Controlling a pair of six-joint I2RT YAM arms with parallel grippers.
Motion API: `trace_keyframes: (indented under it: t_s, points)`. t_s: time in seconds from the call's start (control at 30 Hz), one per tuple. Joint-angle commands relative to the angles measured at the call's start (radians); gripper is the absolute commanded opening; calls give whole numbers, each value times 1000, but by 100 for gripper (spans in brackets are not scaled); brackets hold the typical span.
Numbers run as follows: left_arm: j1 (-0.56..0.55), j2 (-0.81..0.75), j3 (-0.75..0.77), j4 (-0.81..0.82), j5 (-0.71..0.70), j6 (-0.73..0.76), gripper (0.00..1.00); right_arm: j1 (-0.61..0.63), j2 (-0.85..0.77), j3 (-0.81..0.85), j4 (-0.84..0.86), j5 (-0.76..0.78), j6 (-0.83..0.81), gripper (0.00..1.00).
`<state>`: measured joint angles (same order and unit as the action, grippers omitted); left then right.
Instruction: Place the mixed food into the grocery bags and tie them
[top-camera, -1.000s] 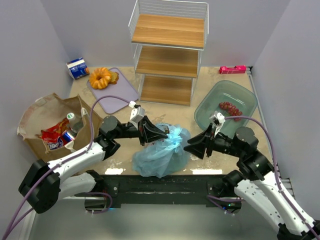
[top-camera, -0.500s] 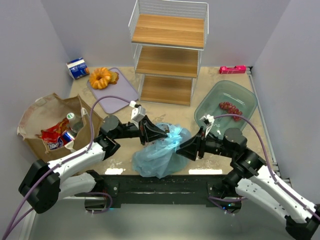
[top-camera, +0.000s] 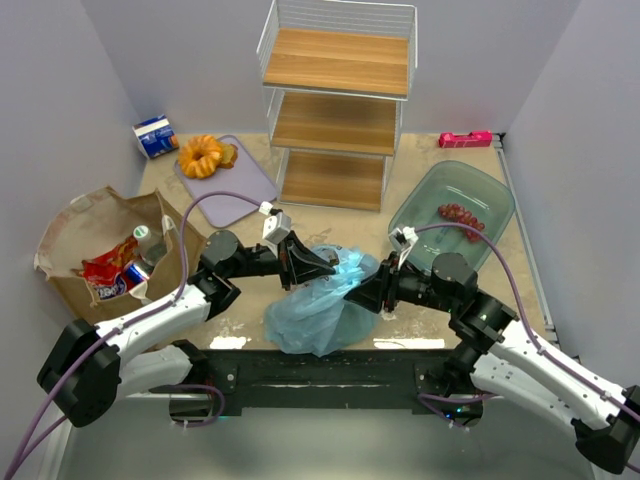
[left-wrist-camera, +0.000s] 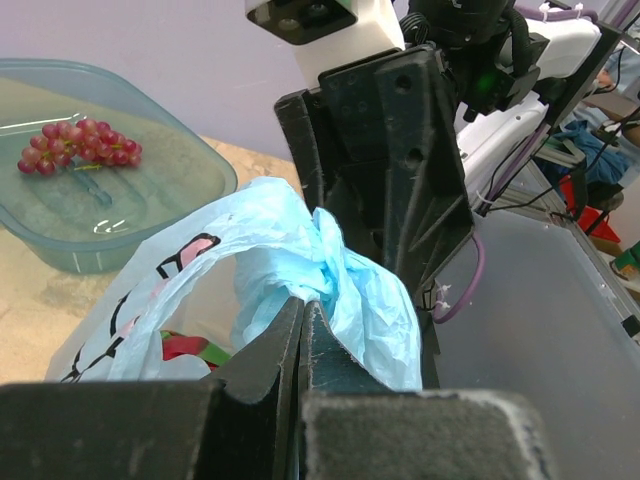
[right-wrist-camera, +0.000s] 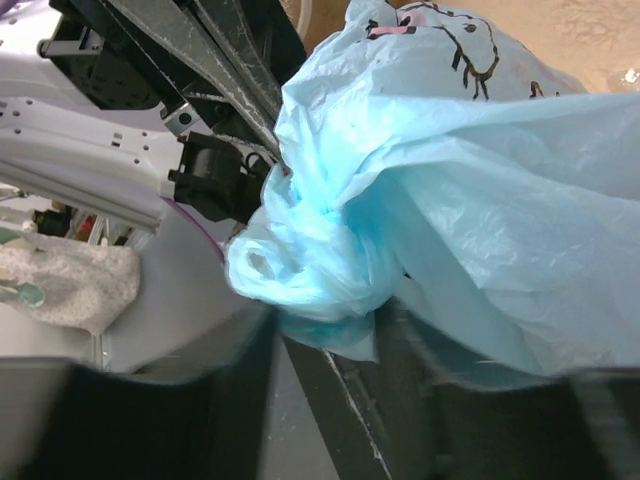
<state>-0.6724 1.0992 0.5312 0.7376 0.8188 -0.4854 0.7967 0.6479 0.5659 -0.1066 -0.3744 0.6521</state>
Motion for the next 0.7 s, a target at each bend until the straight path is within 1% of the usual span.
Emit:
trace_keyframes:
  t_s: [0.0,0.03,0.1,0.2,0.23,0.27,0.3,0.43,0.5,0.53,0.57,0.63,0.67]
  points:
    - [0,-28,26,16,-20,28,0,4,-2,20,25,35,-2,32]
    - [0,-38,27,13,-38,30,0,4,-2,22,18,34,-5,24]
    - [0,-47,30,-6,-64,41,0,4,-8,22,-13,37,-6,20]
    - [0,-65,47,-55,-166,57,0,4,-27,23,-64,49,-17,13]
    - [0,-77,50,-69,-188,60,0,4,-33,28,-80,55,-25,10]
    - [0,-84,52,-82,-208,62,0,4,-39,32,-122,64,-32,1]
    - [2,-91,52,-87,-240,65,0,4,-53,46,-143,87,-38,0]
    - [4,-122,67,-161,-312,87,0,4,-73,92,-255,147,-81,0]
    - [5,-128,70,-181,-349,93,0,4,-73,129,-341,175,-107,0]
    - [5,-137,70,-194,-362,94,0,4,-73,140,-367,230,-115,0]
    - [8,-142,70,-202,-374,94,0,4,-73,150,-416,255,-124,0]
    - [11,-160,70,-233,-431,102,0,4,-68,187,-458,308,-143,0]
    - [11,-168,72,-242,-449,105,0,4,-65,199,-494,372,-147,0]
